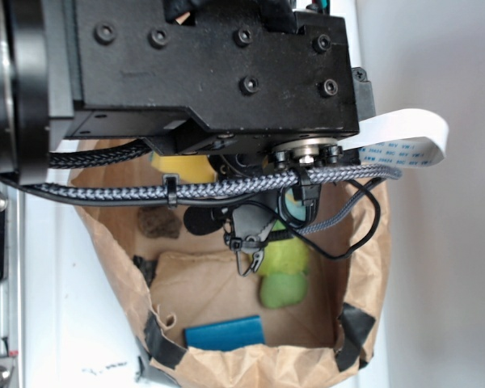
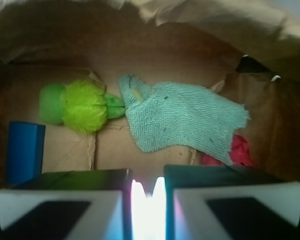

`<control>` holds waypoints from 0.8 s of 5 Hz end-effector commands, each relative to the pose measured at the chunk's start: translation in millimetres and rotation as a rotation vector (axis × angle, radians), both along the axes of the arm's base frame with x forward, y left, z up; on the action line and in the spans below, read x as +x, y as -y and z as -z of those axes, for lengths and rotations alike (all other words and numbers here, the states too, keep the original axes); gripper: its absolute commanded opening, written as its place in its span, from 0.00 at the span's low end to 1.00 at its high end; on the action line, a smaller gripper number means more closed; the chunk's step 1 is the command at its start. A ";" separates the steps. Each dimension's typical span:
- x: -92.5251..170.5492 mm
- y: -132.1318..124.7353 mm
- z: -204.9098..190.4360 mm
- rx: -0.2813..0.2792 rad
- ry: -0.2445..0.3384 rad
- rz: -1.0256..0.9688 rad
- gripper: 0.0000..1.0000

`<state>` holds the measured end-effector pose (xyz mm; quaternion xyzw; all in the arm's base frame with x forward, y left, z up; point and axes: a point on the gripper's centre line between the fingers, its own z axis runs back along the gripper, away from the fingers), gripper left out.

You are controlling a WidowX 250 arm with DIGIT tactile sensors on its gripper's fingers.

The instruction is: Grab the green sponge.

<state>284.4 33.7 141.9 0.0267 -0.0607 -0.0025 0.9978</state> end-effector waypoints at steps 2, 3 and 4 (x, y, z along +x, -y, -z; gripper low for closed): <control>-2.0 8.4 -55.6 -0.030 0.124 0.018 0.00; -2.4 12.0 -54.4 -0.024 0.128 0.022 0.00; -4.1 15.8 -46.9 0.009 0.153 0.035 0.00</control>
